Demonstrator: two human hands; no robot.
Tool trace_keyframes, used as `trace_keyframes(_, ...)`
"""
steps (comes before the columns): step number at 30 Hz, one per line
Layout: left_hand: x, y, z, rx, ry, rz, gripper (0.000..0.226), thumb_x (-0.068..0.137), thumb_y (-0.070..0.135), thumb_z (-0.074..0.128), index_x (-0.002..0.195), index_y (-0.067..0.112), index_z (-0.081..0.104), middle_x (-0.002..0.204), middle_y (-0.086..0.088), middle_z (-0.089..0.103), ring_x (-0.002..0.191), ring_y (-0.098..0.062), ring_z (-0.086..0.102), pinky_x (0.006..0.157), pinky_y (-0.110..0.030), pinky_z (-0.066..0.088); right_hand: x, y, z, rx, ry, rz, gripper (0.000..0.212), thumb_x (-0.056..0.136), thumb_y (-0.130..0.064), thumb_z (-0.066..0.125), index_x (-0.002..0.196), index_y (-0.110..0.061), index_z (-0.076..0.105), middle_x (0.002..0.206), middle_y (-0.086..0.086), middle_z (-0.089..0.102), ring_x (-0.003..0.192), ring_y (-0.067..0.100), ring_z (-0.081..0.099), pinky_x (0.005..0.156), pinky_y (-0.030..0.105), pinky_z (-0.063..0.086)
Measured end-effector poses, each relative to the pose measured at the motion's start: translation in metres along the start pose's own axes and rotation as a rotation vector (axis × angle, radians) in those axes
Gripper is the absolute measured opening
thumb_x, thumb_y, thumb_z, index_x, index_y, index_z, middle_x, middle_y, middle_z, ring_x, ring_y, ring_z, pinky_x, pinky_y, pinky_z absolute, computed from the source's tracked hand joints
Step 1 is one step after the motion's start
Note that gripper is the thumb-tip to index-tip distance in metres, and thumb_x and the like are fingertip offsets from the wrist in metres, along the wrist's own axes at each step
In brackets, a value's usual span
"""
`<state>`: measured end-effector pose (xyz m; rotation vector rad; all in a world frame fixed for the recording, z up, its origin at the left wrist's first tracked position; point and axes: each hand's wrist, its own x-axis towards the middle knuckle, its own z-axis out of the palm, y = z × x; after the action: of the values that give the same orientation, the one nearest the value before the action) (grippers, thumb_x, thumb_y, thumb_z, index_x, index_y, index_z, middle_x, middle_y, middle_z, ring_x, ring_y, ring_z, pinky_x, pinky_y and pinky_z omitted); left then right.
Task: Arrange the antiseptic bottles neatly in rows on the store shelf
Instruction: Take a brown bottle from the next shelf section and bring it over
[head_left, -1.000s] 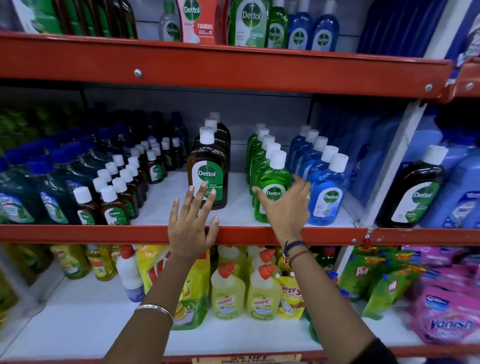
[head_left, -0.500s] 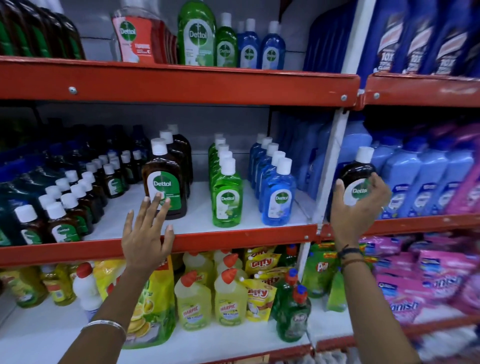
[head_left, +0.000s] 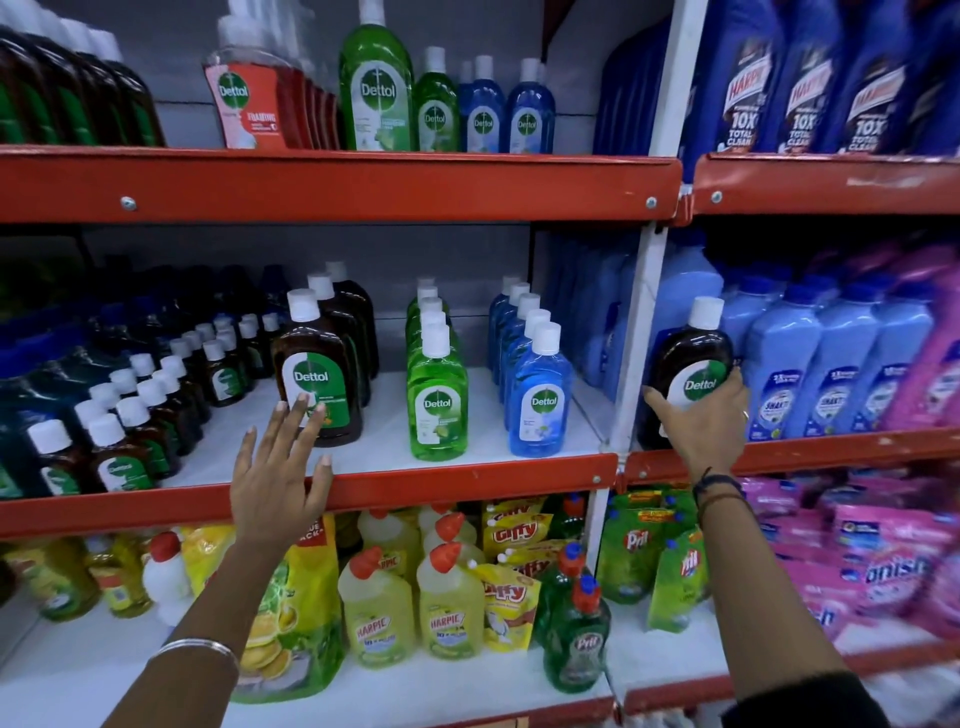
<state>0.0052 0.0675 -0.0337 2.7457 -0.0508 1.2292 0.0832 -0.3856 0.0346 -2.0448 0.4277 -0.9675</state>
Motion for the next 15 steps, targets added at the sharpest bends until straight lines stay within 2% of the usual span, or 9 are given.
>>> trace_keyframes(4, 0.000, -0.001, 0.001, 0.000, -0.010, 0.002, 0.060, 0.092, 0.040, 0.032, 0.148, 0.017, 0.037, 0.157, -0.004, 0.031, 0.146, -0.024, 0.026, 0.115, -0.053, 0.022, -0.002, -0.005, -0.005, -0.022, 0.061, 0.045, 0.109, 0.055, -0.054, 0.082, 0.137, -0.002, 0.031, 0.137, 0.020, 0.043, 0.122, 0.041, 0.047, 0.090, 0.053, 0.045)
trace_keyframes(9, 0.001, -0.001, 0.000, -0.008, -0.017, 0.005, 0.061, 0.091, 0.040, 0.032, 0.148, 0.017, 0.037, 0.156, -0.004, 0.032, 0.145, -0.025, 0.026, 0.115, -0.054, 0.022, -0.013, -0.009, -0.014, 0.056, 0.163, 0.065, 0.109, 0.054, -0.055, 0.083, 0.137, -0.005, 0.032, 0.139, 0.019, 0.043, 0.122, 0.040, 0.048, 0.090, 0.053, 0.046)
trace_keyframes(15, 0.001, -0.001, 0.001, -0.010, -0.002, 0.009, 0.061, 0.091, 0.041, 0.033, 0.147, 0.017, 0.038, 0.156, -0.005, 0.032, 0.145, -0.025, 0.027, 0.115, -0.056, 0.020, -0.029, -0.044, -0.037, 0.097, 0.328, 0.017, 0.106, 0.051, -0.062, 0.079, 0.132, -0.009, 0.037, 0.133, 0.013, 0.048, 0.114, 0.036, 0.054, 0.078, 0.050, 0.048)
